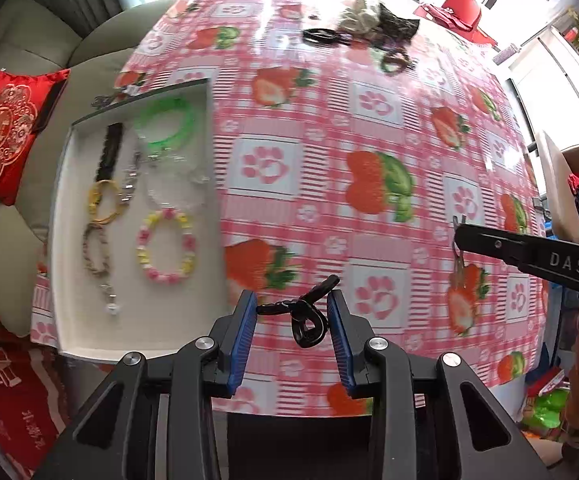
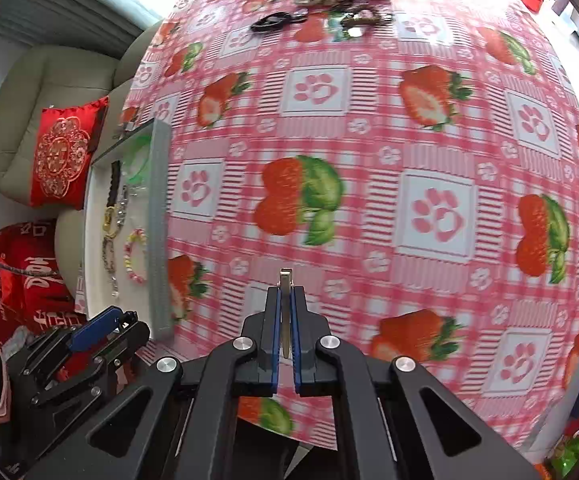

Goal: Organize jewelry
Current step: 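Carry both items into the white tray and open both tools to release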

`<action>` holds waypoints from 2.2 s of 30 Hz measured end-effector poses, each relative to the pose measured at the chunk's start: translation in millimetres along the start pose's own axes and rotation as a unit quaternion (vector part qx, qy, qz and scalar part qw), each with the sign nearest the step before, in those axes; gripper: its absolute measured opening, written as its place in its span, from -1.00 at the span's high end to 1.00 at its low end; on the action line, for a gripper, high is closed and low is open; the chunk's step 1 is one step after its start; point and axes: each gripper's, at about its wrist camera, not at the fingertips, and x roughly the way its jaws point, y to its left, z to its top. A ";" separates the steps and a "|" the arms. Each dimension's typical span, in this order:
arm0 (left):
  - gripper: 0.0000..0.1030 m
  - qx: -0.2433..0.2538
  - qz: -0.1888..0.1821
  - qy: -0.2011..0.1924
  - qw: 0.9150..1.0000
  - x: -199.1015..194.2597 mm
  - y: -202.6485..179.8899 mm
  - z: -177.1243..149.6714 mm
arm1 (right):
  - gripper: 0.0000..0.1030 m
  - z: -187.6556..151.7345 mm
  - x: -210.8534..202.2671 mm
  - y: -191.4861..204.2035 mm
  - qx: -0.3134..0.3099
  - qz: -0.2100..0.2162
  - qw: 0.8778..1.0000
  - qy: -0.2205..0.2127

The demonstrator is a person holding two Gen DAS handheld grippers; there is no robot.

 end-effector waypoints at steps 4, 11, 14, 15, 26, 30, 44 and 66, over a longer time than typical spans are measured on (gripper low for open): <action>0.17 -0.004 0.004 -0.001 1.000 -4.7 36.5 -2.0 | 0.90 -4.3 7.5 29.3 -0.004 0.000 1.000 0.001; 0.17 -0.032 0.014 0.009 0.999 -3.0 103.5 -12.2 | 0.90 -8.1 29.4 87.7 -0.020 0.006 1.000 0.013; 0.17 -0.045 0.020 0.015 0.999 1.0 128.9 -17.6 | 0.90 -8.6 39.3 113.0 -0.033 0.011 0.999 0.019; 0.17 -0.050 0.022 0.016 0.998 2.4 136.4 -19.4 | 0.90 -8.8 43.4 122.2 -0.039 0.013 0.999 0.022; 0.17 -0.081 0.031 0.037 0.996 24.9 187.7 -31.4 | 0.90 -15.5 83.5 182.3 -0.089 0.019 0.994 0.054; 0.17 -0.077 0.036 0.043 0.995 34.7 191.8 -32.1 | 0.90 -19.0 98.6 191.2 -0.098 0.015 0.993 0.068; 0.17 -0.069 0.047 0.056 0.995 64.5 194.5 -31.1 | 0.90 -27.1 145.5 197.2 -0.105 0.000 0.989 0.104; 0.16 -0.057 0.056 0.047 0.996 81.0 182.6 -22.5 | 0.90 -15.8 159.7 193.4 -0.110 -0.025 0.990 0.088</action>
